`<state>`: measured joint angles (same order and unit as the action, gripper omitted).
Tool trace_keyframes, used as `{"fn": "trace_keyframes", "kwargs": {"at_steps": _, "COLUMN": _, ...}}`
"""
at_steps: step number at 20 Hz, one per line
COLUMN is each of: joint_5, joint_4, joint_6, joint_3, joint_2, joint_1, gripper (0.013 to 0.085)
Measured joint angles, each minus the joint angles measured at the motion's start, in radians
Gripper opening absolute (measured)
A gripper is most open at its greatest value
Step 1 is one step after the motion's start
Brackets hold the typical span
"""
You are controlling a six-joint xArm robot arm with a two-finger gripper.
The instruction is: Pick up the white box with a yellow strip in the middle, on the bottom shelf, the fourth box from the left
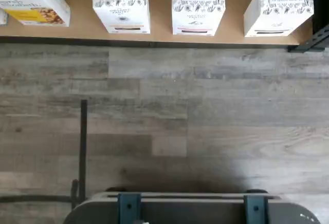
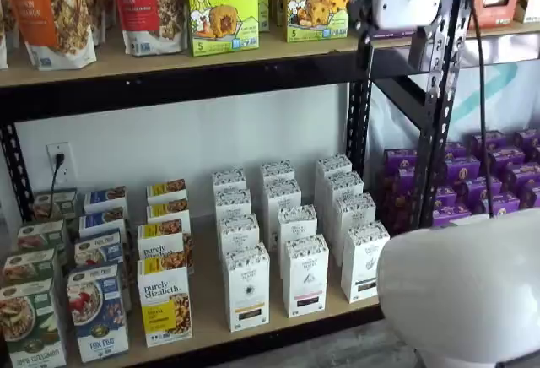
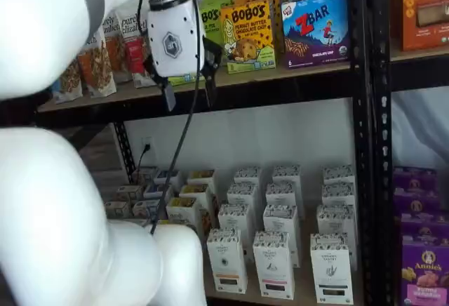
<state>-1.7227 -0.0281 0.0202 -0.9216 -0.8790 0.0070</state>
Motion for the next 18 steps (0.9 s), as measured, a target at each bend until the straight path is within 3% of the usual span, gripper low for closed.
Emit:
{"fn": "trace_keyframes", "kwargs": {"at_steps": 9, "joint_5": 0.211, "joint_4": 0.008, "joint_6": 0.032, "joint_3": 0.165, "joint_2": 0.017, "joint_1": 0.036, "gripper": 0.0850}}
{"fn": "trace_keyframes", "kwargs": {"at_steps": 18, "joint_5": 0.376, "joint_4": 0.022, "joint_6": 0.081, "joint_3": 0.264, "joint_2": 0.086, "joint_1": 0.083, "gripper": 0.0850}}
